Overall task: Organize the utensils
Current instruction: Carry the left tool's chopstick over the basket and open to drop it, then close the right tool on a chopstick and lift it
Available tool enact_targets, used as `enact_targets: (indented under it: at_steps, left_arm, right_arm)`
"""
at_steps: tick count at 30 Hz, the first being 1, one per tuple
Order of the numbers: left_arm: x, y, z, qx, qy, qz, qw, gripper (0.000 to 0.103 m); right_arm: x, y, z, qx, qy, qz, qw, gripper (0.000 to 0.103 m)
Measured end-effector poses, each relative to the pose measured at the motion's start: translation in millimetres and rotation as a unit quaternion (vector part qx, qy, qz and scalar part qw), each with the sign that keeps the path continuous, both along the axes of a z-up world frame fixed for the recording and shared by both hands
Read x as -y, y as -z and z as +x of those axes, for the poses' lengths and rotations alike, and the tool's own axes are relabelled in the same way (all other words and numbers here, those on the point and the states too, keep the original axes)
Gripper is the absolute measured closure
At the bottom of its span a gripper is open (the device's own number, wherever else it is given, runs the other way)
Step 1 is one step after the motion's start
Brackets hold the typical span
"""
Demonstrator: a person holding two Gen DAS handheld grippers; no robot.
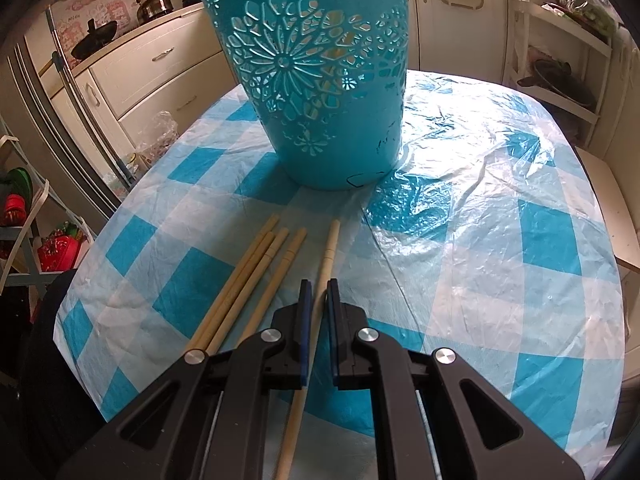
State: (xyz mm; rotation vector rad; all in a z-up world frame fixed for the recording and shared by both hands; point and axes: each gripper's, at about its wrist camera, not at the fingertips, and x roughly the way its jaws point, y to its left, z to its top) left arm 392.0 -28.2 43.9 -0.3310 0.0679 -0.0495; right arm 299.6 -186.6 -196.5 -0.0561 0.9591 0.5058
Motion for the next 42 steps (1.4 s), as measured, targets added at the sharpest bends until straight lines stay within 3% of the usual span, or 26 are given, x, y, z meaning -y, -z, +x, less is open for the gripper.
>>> enact_targets:
  at_steps: [6, 12, 19, 25, 31, 37, 42]
  left_arm:
    - [22.6, 52.3, 30.2, -0.065, -0.017, 0.012, 0.9977, 0.098]
    - [20.8, 81.1, 26.4, -0.106, -0.009, 0.059, 0.9926, 0.098]
    - [19.0, 92.0, 7.4, -0.149, 0.017, 0.097, 0.9840, 0.096]
    - [1.9, 90.5, -18.6, -0.156, 0.023, 0.082, 0.9841, 0.082]
    - [-14.2, 94.0, -31.9, -0.166, 0.029, 0.070, 0.9832, 0.078]
    - [-25.5, 106.8, -33.7, -0.189, 0.030, 0.062, 0.9795, 0.077]
    - [-31.9, 110.0, -34.5, -0.192, 0.031, 0.054, 0.9795, 0.074]
  right_arm:
    - [-0.2, 0.2, 1.6, -0.004, -0.001, 0.003, 1.000, 0.095]
    - [-0.1, 0.0, 1.8, -0.003, 0.000, 0.002, 1.000, 0.095]
    - [2.8, 0.3, 0.7, 0.001, 0.004, 0.012, 1.000, 0.095]
    - [17.7, -6.4, 1.1, 0.011, 0.017, 0.063, 0.998, 0.096]
    - [25.1, -13.5, 0.1, 0.008, 0.018, 0.104, 0.994, 0.097]
    - [1.5, -4.6, 0.0, -0.004, -0.007, 0.007, 1.000, 0.096]
    - [-6.0, -3.8, 9.3, -0.009, -0.014, -0.013, 1.000, 0.096]
